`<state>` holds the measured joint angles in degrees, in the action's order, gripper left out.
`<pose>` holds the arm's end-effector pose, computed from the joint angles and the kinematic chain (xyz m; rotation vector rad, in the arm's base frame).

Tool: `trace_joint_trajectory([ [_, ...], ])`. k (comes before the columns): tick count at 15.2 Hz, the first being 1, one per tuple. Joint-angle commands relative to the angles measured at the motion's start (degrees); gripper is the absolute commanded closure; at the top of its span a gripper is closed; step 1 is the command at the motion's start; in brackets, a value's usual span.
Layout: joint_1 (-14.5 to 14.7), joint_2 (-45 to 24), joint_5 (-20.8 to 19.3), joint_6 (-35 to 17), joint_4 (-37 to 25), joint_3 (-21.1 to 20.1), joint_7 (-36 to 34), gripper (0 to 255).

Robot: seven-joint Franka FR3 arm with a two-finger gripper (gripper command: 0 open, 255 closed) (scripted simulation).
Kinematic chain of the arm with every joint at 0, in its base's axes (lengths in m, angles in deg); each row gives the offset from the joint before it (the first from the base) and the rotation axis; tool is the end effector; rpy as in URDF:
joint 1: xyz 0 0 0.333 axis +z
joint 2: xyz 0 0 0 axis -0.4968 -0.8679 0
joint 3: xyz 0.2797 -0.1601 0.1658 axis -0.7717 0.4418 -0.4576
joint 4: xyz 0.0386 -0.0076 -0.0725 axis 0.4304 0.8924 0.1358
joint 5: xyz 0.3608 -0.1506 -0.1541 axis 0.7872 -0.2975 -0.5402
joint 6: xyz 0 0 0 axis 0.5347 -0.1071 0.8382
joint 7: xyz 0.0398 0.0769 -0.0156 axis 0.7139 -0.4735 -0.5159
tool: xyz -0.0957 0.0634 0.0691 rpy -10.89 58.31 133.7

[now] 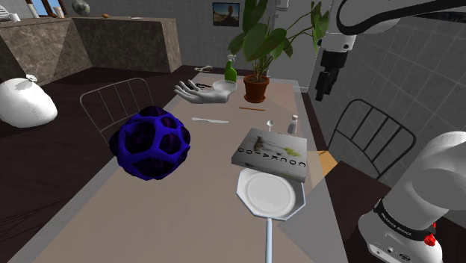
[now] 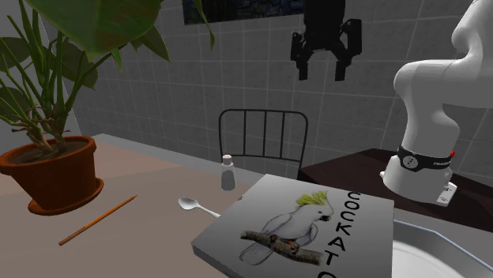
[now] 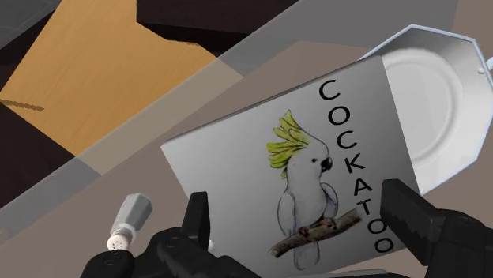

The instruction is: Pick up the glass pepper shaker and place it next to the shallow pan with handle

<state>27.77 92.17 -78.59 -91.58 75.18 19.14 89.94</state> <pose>0.3816 -0.0966 0.5094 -3.0768 -0.2252 0.0912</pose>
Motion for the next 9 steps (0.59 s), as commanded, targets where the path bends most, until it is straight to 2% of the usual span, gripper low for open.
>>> trace_joint_trajectory([
  [1, -0.16, -3.66, -0.4, -2.75, -0.44, 1.48, 2.18, 0],
  [9, -0.5, -21.18, 0.99, -11.1, -7.42, 6.4, 11.09, 0],
])
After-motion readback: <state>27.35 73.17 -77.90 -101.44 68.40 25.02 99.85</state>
